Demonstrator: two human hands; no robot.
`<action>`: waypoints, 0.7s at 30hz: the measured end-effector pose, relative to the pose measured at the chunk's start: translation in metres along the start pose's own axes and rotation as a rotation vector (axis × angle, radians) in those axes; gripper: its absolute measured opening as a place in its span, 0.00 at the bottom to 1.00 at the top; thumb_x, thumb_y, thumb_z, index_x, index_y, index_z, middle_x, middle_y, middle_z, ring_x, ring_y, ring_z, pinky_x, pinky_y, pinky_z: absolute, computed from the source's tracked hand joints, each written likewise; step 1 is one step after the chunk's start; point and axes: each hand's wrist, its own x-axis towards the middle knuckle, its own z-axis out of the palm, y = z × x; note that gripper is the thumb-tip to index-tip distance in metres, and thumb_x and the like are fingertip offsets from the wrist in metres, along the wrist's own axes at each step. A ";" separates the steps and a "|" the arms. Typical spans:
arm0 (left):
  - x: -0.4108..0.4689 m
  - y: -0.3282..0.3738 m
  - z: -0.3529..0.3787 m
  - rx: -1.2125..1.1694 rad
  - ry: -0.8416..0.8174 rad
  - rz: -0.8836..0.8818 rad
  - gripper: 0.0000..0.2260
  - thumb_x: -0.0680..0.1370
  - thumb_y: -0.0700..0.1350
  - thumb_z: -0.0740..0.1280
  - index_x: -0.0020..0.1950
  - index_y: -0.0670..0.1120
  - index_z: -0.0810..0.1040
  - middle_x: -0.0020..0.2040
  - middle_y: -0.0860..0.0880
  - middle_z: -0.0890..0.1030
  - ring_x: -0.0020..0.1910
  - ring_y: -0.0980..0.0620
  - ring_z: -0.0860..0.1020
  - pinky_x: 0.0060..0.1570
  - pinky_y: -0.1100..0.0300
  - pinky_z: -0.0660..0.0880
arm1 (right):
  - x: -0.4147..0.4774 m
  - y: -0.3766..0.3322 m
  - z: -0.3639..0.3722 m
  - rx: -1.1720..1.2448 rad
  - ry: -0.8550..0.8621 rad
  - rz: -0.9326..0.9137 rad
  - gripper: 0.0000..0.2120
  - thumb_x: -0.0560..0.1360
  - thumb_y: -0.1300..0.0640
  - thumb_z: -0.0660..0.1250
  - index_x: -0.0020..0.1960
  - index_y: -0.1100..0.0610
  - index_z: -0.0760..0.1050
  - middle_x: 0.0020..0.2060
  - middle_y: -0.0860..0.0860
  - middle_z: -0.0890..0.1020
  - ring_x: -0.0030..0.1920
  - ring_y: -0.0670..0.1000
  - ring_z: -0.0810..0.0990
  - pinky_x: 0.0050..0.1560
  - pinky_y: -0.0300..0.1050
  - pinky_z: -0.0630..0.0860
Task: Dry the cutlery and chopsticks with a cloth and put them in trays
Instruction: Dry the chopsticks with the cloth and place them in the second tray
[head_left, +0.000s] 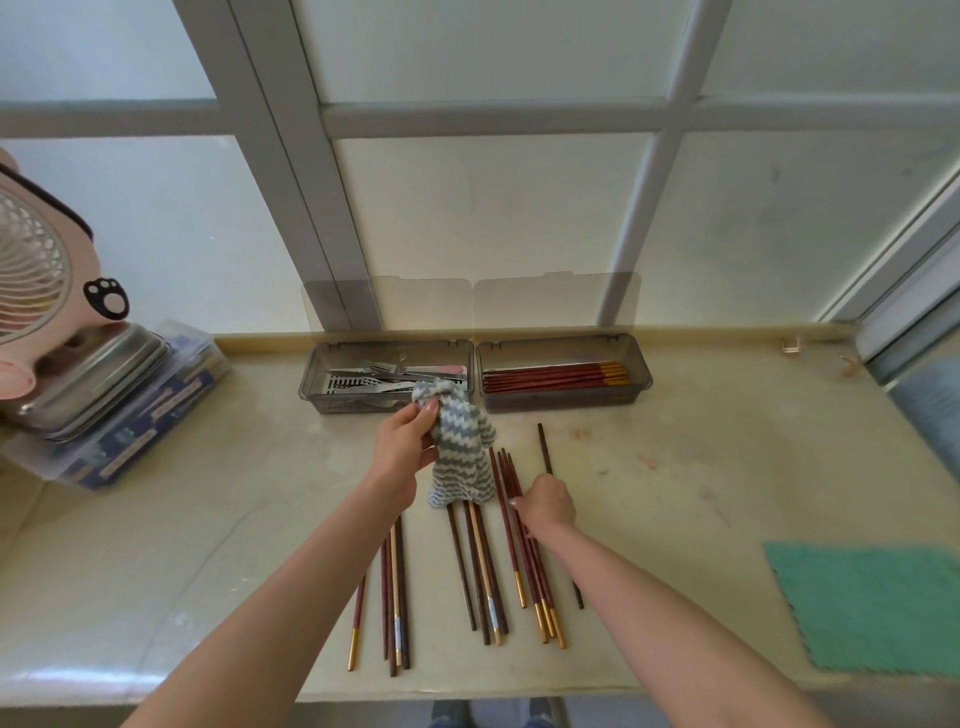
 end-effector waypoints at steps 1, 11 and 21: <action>0.000 -0.001 -0.001 0.000 0.001 -0.008 0.11 0.80 0.43 0.60 0.59 0.40 0.76 0.46 0.45 0.81 0.43 0.50 0.79 0.42 0.58 0.75 | 0.000 0.000 -0.001 0.010 -0.004 0.011 0.12 0.74 0.52 0.71 0.49 0.61 0.78 0.49 0.56 0.82 0.49 0.55 0.82 0.42 0.43 0.76; 0.004 -0.008 -0.007 0.086 0.015 -0.022 0.11 0.80 0.43 0.61 0.60 0.41 0.75 0.53 0.43 0.80 0.48 0.48 0.78 0.42 0.57 0.75 | 0.013 0.004 -0.024 0.179 -0.082 0.032 0.06 0.74 0.58 0.70 0.48 0.61 0.79 0.42 0.54 0.82 0.33 0.49 0.80 0.32 0.40 0.78; 0.000 -0.011 -0.004 0.087 -0.011 -0.053 0.10 0.80 0.44 0.61 0.59 0.41 0.75 0.52 0.43 0.80 0.51 0.46 0.78 0.46 0.55 0.76 | 0.011 0.009 -0.019 0.274 -0.063 0.075 0.07 0.74 0.60 0.71 0.50 0.61 0.76 0.42 0.58 0.83 0.26 0.49 0.79 0.27 0.39 0.78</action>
